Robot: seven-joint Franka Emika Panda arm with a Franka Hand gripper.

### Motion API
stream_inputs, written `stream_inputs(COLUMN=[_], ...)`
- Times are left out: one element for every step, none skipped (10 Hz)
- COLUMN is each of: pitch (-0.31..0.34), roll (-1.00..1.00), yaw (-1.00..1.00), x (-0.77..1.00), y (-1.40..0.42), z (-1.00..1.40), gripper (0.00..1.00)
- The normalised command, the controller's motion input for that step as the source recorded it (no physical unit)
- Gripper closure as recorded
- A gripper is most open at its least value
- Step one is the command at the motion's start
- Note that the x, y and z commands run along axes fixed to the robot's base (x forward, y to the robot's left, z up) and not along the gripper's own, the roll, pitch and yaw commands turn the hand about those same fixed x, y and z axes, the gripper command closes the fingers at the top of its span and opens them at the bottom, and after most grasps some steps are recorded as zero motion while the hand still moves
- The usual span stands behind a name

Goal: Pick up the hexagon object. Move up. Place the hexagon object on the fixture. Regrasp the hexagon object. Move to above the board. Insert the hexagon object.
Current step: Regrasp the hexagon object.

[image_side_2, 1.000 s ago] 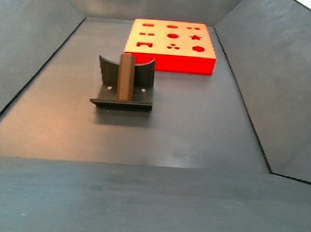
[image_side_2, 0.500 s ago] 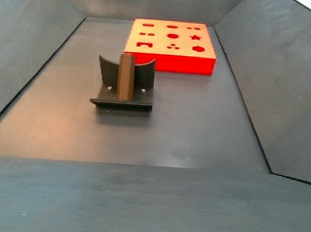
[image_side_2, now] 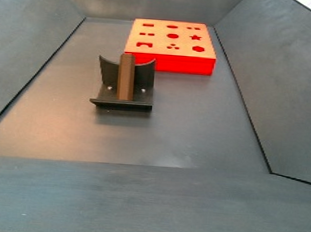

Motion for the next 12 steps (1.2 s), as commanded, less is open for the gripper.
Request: stream_inputs(pitch=[-0.014,0.0,0.008,0.035,0.061,0.101,0.113,0.131,0.129,0.108,0.082,0.059], roll=[1.0,1.0,1.0,1.0,1.0,0.88,0.75,0.48,0.33,0.22,0.25,0.23], yaw=[0.01,0.02,0.02,0.02,0.03,0.05,0.05,0.08,0.1,0.12,0.16,0.17], x=[0.01,0.02,0.03,0.05,0.06,0.07,0.08,0.09,0.09,0.07,0.03,0.03], y=[-0.02,-0.02,-0.03,-0.03,-0.03,-0.04,-0.04,-0.04,-0.03,-0.03,0.08,0.08], z=[-0.01,-0.01,-0.01,-0.01,-0.01,-0.01,-0.01,-0.02,-0.01,-0.01,-1.0,-1.0], gripper=[0.0,0.0,0.0,0.0,0.0,0.0,0.0,0.0,0.0,0.0,0.0,0.0])
